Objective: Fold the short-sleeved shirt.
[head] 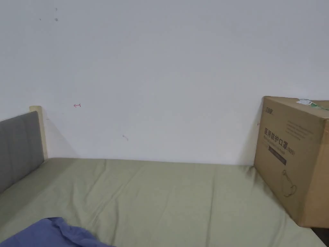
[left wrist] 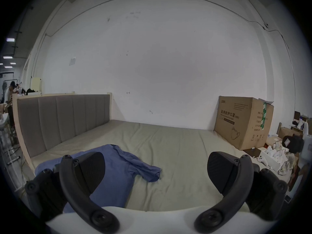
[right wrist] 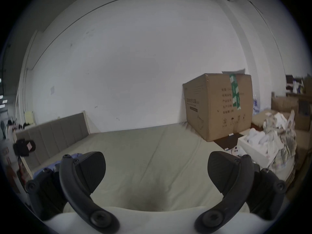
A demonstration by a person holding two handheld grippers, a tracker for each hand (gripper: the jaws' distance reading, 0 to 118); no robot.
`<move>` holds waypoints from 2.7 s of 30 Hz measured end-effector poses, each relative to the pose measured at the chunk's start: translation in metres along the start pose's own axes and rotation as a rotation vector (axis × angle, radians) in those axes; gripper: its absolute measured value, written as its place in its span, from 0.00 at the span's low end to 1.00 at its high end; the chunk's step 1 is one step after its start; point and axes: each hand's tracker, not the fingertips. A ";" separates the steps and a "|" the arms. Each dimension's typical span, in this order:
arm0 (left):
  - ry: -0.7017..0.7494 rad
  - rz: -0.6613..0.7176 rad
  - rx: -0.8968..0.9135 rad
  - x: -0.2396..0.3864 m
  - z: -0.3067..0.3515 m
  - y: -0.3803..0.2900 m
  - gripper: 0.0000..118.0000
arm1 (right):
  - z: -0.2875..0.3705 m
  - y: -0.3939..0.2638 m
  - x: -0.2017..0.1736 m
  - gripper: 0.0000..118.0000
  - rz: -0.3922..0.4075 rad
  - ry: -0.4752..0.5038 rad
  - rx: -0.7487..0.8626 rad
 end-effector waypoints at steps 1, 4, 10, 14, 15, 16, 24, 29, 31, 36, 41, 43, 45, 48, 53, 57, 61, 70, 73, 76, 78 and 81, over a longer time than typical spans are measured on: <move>-0.001 -0.005 0.003 0.001 0.002 0.000 1.00 | 0.000 -0.001 0.006 1.00 -0.019 -0.017 -0.020; -0.007 -0.033 0.028 0.005 0.007 0.000 1.00 | -0.001 -0.001 0.015 1.00 -0.073 -0.024 -0.024; -0.006 -0.032 0.002 0.003 0.000 0.000 1.00 | 0.001 -0.002 0.005 1.00 -0.018 -0.011 -0.022; -0.011 -0.044 -0.024 0.008 -0.005 0.001 1.00 | 0.004 -0.002 -0.009 1.00 0.061 0.014 -0.005; -0.010 -0.050 -0.026 0.009 -0.005 0.001 1.00 | 0.004 -0.002 -0.011 1.00 0.071 0.018 -0.005; -0.008 -0.057 -0.025 0.011 -0.005 0.000 1.00 | 0.003 -0.002 -0.014 1.00 0.079 0.018 -0.005; -0.008 -0.057 -0.001 0.008 0.002 0.001 1.00 | 0.005 -0.002 -0.015 1.00 0.085 0.011 -0.004; -0.002 -0.041 -0.004 0.006 0.002 0.001 1.00 | 0.005 -0.002 -0.013 1.00 0.078 0.010 -0.007; -0.002 -0.041 -0.004 0.006 0.002 0.001 1.00 | 0.004 -0.002 -0.013 1.00 0.078 0.009 -0.010; -0.006 -0.050 -0.003 0.008 0.002 0.001 1.00 | 0.003 -0.002 -0.013 1.00 0.078 0.008 -0.013; -0.011 -0.054 0.008 0.009 0.005 0.001 0.88 | 0.007 -0.002 -0.013 0.99 0.083 0.006 0.000; -0.002 -0.054 0.039 0.010 0.010 0.000 0.39 | 0.011 -0.002 -0.016 0.81 0.099 0.012 0.014; -0.007 -0.053 0.046 0.009 0.011 0.000 0.00 | 0.018 -0.002 -0.021 0.00 0.127 0.032 0.066; 0.006 -0.053 0.069 0.011 0.013 0.000 0.00 | 0.015 -0.010 -0.020 0.00 0.116 -0.014 0.062; 0.012 -0.085 0.076 0.016 0.016 0.000 0.00 | 0.011 -0.010 -0.013 0.00 0.093 -0.024 0.046; 0.044 -0.134 0.079 0.012 0.021 0.002 0.00 | 0.006 -0.012 -0.020 0.00 0.104 -0.028 0.042; 0.123 -0.126 0.084 -0.020 0.036 0.001 0.00 | -0.010 -0.016 -0.047 0.00 0.137 0.051 0.019; 0.470 0.090 0.065 -0.115 0.099 0.004 0.00 | -0.024 -0.029 -0.138 0.00 0.232 0.388 -0.022; 0.547 0.141 0.080 -0.142 0.129 -0.001 0.00 | -0.016 -0.025 -0.165 0.00 0.229 0.473 -0.006; 0.592 0.115 0.065 -0.158 0.145 -0.001 0.00 | -0.013 -0.019 -0.183 0.00 0.209 0.520 -0.012; 0.596 0.118 0.062 -0.163 0.151 -0.002 0.00 | -0.013 -0.016 -0.197 0.00 0.210 0.537 -0.022; 0.595 0.089 0.034 -0.164 0.148 -0.004 0.00 | -0.011 -0.016 -0.204 0.00 0.217 0.552 -0.020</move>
